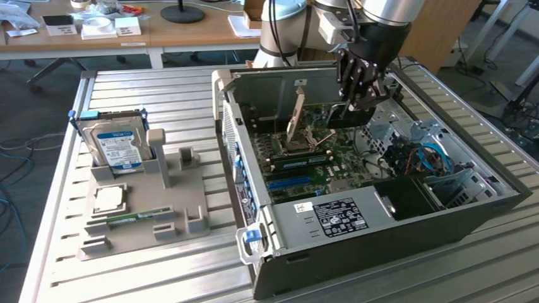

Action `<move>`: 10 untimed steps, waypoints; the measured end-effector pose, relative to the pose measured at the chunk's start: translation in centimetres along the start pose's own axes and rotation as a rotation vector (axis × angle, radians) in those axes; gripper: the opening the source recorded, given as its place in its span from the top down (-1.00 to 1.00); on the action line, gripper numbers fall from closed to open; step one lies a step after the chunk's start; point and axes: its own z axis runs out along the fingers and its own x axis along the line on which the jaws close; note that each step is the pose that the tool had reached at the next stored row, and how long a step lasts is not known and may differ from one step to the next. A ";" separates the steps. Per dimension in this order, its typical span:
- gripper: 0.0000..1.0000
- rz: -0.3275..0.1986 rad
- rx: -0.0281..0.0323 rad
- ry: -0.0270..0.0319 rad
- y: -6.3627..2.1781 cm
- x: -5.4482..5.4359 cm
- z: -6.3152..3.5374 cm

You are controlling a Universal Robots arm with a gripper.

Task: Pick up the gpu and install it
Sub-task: 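Insert the gpu into the slot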

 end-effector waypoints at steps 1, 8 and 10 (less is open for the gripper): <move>0.47 0.000 0.0000 0.0000 0.00 0.0 0.00; 0.47 0.000 0.0000 0.0000 0.00 0.0 0.12; 0.47 0.000 0.0000 0.0000 0.00 0.0 0.12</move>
